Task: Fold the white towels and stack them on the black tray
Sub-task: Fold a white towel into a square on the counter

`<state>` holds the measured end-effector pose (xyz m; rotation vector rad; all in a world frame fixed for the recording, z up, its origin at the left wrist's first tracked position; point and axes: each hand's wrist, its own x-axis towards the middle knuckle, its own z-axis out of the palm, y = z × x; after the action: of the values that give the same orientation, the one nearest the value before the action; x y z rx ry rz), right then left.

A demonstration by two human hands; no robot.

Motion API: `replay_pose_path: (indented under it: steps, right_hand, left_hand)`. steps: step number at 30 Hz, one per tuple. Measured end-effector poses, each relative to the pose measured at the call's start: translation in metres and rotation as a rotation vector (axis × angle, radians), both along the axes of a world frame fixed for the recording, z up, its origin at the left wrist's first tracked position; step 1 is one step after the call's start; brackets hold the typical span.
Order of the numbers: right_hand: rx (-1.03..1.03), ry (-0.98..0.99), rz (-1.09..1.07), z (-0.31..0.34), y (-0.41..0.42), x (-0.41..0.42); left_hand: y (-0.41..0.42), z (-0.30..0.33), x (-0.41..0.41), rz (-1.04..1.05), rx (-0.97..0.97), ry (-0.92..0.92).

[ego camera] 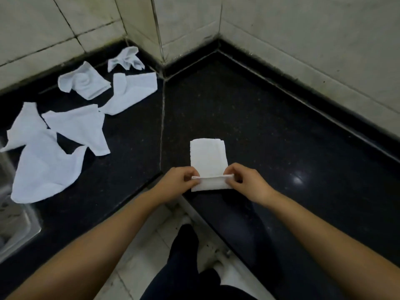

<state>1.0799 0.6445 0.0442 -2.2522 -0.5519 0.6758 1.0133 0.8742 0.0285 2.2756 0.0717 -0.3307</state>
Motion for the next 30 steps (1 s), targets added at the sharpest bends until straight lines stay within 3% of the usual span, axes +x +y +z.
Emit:
replay_pose_path:
  steps: [8,12,17,21,30]
  right_hand:
    - [0.007,0.034,-0.251,0.001,0.054,0.081]
    - [-0.097,0.016,-0.282,-0.014,0.071,0.095]
    - [-0.303,-0.137,-0.27,-0.02,0.077,0.093]
    - [-0.322,-0.03,-0.379,-0.015,0.071,0.09]
    - [-0.425,0.102,-0.356,-0.016,0.066,0.058]
  left_hand:
    - [0.024,0.008,0.093,0.208,0.053,0.027]
    - [0.03,-0.009,0.11,0.205,0.185,0.032]
    - [0.028,-0.018,0.104,0.303,0.214,-0.052]
    - [0.022,-0.017,0.086,0.418,0.261,-0.062]
    - [-0.003,-0.025,0.077,0.372,0.451,0.063]
